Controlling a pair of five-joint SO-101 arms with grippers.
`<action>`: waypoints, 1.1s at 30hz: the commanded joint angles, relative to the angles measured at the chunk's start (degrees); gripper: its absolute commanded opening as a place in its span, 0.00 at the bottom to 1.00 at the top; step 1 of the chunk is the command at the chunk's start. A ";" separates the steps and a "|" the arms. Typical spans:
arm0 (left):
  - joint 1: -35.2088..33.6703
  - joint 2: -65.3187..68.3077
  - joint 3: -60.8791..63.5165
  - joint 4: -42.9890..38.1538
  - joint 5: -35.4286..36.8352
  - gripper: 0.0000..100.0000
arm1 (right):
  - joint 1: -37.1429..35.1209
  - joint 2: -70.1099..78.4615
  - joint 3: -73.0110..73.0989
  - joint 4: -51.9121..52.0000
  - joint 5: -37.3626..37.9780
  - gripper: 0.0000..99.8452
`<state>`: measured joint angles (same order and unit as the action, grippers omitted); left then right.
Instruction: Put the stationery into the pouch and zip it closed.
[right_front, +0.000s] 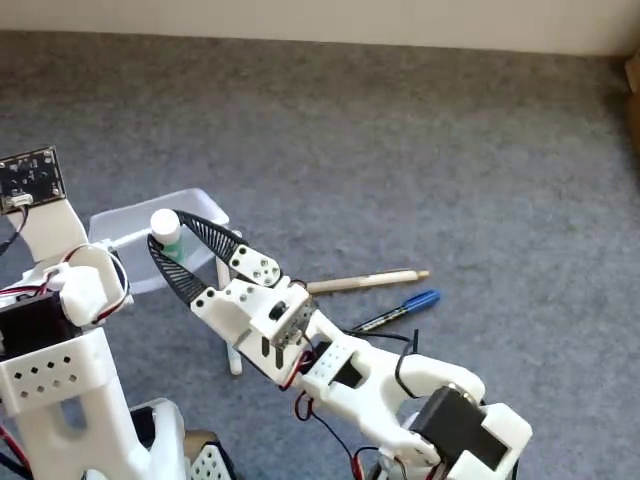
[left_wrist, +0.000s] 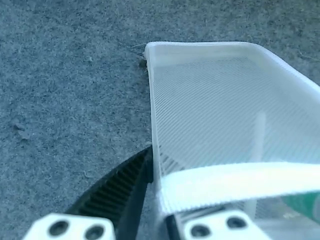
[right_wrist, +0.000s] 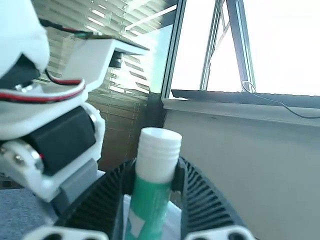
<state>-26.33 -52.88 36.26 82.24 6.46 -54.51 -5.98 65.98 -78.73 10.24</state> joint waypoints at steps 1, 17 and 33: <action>0.57 0.22 -0.57 -0.97 0.26 0.01 | 1.19 -0.57 -0.04 -1.54 0.79 0.01; 0.48 0.22 -0.57 -0.97 0.26 0.01 | -3.56 -22.55 11.65 21.49 8.35 0.01; 0.48 0.22 -0.57 -0.97 0.26 0.01 | -3.47 -42.42 12.26 59.38 8.35 0.01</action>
<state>-26.42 -52.70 36.35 82.24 6.46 -57.05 -44.57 78.81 -27.56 17.80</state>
